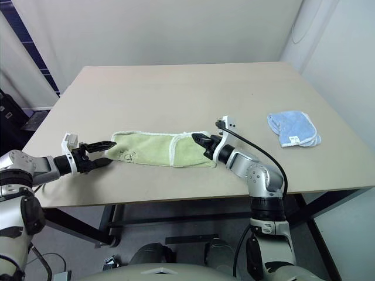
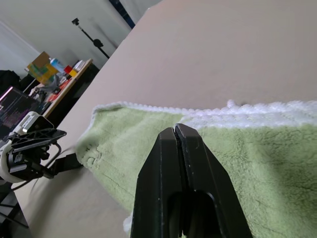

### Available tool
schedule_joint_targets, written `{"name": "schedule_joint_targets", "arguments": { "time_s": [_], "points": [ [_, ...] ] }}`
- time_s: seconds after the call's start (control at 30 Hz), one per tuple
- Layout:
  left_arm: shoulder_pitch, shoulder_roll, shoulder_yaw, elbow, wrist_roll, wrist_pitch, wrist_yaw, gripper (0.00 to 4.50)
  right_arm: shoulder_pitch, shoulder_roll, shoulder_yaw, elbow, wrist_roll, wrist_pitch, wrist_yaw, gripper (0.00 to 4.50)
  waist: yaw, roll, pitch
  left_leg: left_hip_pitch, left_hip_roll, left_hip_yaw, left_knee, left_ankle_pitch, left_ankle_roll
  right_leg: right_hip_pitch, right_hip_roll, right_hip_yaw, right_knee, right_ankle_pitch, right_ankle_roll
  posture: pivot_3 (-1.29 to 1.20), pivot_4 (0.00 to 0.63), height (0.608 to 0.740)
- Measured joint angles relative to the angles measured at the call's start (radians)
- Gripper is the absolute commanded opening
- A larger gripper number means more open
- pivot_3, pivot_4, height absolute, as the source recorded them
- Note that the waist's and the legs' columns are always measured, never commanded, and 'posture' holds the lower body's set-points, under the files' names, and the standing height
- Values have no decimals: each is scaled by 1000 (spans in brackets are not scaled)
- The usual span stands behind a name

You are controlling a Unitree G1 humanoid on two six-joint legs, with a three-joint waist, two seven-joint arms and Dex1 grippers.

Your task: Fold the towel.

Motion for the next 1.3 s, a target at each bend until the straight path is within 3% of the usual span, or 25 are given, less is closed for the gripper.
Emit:
{"name": "schedule_joint_targets", "arguments": {
  "time_s": [0.37, 0.5, 0.8, 1.0, 1.3],
  "points": [
    [-9, -19, 13, 20, -4, -8, 2, 4471, 0, 0, 4, 0, -18, -2, -22, 0, 1, 0, 0, 0, -2, 1, -2, 0, 0, -1, -3, 0, -1, 0, 0, 0, 0, 740],
    [-9, -34, 14, 20, -4, -16, 6, 3277, 0, 0, 5, 0, -26, -8, -31, 0, 1, 0, 0, -1, -2, 1, -4, 0, 0, -1, -4, -1, -2, 0, 0, 0, 0, 740],
    [-9, -51, 43, 23, -6, -43, 30, 26, 0, 2, -20, 21, -28, -11, -63, 0, 0, 0, 0, -1, -2, 3, -9, 2, -2, -1, -3, -1, -1, 1, 1, 0, 0, 740],
    [-9, -64, 24, -2, -6, -59, -7, 26, 15, -3, -16, 12, -28, -15, -50, 0, 1, 0, 0, -1, -2, 3, -9, 2, -2, 0, 0, -2, -1, 1, 2, 0, 0, 740],
    [-76, -106, -96, -206, -8, -86, -102, 26, 106, -44, -33, -159, 37, -19, 17, 0, 1, -1, 0, -1, -1, 3, -8, 3, 1, 1, 3, -2, -2, 0, 2, 0, 0, 740]
  ]
}}
